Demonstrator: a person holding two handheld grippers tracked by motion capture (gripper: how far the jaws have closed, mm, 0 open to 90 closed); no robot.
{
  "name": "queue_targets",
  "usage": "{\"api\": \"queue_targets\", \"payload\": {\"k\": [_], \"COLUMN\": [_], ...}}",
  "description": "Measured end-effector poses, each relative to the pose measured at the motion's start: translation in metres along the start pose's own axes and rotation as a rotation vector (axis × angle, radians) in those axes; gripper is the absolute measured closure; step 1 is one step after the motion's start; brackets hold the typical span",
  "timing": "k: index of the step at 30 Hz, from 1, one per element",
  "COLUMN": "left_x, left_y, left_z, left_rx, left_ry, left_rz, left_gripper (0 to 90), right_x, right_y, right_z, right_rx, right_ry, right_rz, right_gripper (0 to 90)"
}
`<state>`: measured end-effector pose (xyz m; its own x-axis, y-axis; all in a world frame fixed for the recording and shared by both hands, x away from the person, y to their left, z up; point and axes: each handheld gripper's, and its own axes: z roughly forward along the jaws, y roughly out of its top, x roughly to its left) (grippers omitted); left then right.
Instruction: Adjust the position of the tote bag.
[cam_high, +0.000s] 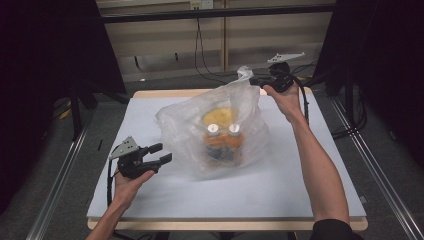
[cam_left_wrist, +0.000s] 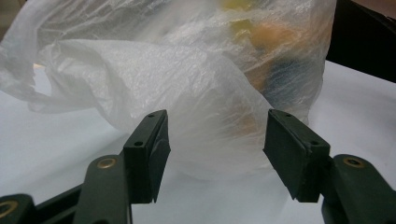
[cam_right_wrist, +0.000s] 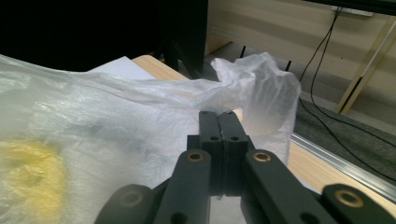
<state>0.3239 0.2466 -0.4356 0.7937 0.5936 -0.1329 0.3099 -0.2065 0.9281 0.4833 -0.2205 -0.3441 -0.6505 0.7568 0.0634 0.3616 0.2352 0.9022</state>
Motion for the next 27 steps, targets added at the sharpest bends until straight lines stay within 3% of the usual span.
{"api": "queue_targets", "payload": {"k": [10, 11, 13, 20, 27], "left_x": [0.002, 0.002, 0.003, 0.013, 0.024], "left_y": [0.001, 0.002, 0.002, 0.009, 0.016], "left_z": [0.0, -0.001, -0.002, -0.006, -0.011], "left_rx": [-0.018, -0.012, -0.022, -0.054, -0.078], "left_ry": [-0.006, 0.016, 0.008, 0.051, 0.069], "left_rz": [-0.016, -0.012, -0.021, -0.043, -0.055], "left_gripper": [40.9, 41.2, 42.1, 45.5, 48.3], "right_x": [0.008, 0.009, 0.014, 0.035, 0.044], "right_y": [0.004, 0.005, 0.009, 0.021, 0.017], "right_z": [-0.015, -0.019, -0.025, -0.052, -0.08], "right_rx": [-0.038, -0.047, -0.066, -0.11, -0.16], "right_ry": [0.038, 0.044, 0.054, 0.054, 0.062], "right_rz": [0.009, 0.009, 0.003, -0.037, -0.043], "right_gripper": [90.0, 90.0, 90.0, 90.0, 90.0]}}
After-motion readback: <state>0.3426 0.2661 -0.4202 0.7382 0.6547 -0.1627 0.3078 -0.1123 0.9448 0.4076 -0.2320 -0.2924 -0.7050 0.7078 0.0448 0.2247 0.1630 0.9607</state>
